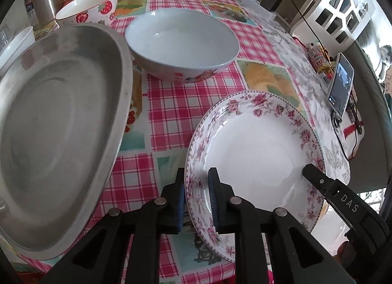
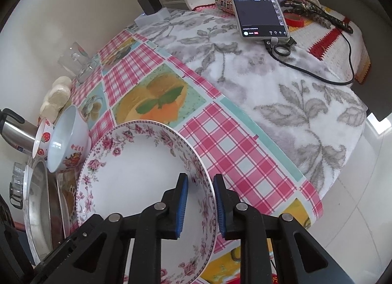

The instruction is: Organize plates and bowls

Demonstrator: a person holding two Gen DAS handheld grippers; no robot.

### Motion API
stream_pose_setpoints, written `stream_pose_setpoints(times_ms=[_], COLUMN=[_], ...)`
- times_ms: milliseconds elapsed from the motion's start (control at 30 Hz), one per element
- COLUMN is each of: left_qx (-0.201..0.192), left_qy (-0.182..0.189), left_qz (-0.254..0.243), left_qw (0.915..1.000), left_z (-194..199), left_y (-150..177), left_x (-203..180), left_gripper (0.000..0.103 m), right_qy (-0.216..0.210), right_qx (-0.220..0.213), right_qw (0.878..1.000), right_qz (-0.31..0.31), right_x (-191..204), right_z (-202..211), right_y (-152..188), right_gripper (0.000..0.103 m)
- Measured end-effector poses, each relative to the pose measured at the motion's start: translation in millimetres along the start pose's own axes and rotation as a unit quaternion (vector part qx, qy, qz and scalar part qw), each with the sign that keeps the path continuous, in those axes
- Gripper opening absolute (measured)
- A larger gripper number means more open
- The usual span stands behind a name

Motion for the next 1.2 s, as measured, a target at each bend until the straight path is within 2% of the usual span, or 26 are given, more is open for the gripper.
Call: stream_pose_setpoints(times_ms=[133,333,600,800,967,1200], left_qx=[-0.009,-0.017,-0.022,-0.027,-0.029,-0.045], left_qy=[0.002,0.018,0.023,0.03,0.037,0.049], left_qz=[0.0,0.012,0.015,0.014,0.019,0.02], left_qw=[1.0,0.9996,0.9994,0.9991,0.9987,0.9976], left_z=[4.2,11.0,15.3,18.8,22.0,33.2], left_y=[-1.3,-3.9,-4.7,-5.1,-5.2,-8.6], left_x=[2.5,7.7,10.5,12.0,13.6,14.2], left_gripper=[0.016,0.016,0.016,0.016,0.016,0.016], right_qy=[-0.007,-0.014,-0.026,-0.04,-0.049,-0.061], right_qx=[-0.016,-0.033,-0.033,-0.055,-0.048,-0.067], right_qw=[1.0,0.999,0.999,0.998,0.998,0.996], right_qz=[0.006,0.016,0.009,0.012,0.0,0.001], right_x=[0.8,2.2,0.8,2.3,-1.1,0.3], right_z=[8.3,15.2,14.7,26.4,24.5,33.4], right_y=[-0.7,-1.7,-2.4,-2.2,-2.1,-3.1], right_gripper=[0.015,0.011,0.01,0.009,0.009,0.009])
Point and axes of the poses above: each gripper's, at about its wrist camera, not at the fingertips, and z roughly against the way its jaws point, x to its left, y to its underside, the point moved 1 cm from there along -z, roughly the way its jaws point, and after that the axes turned 1 degree about -z, right-handed, at the moved point
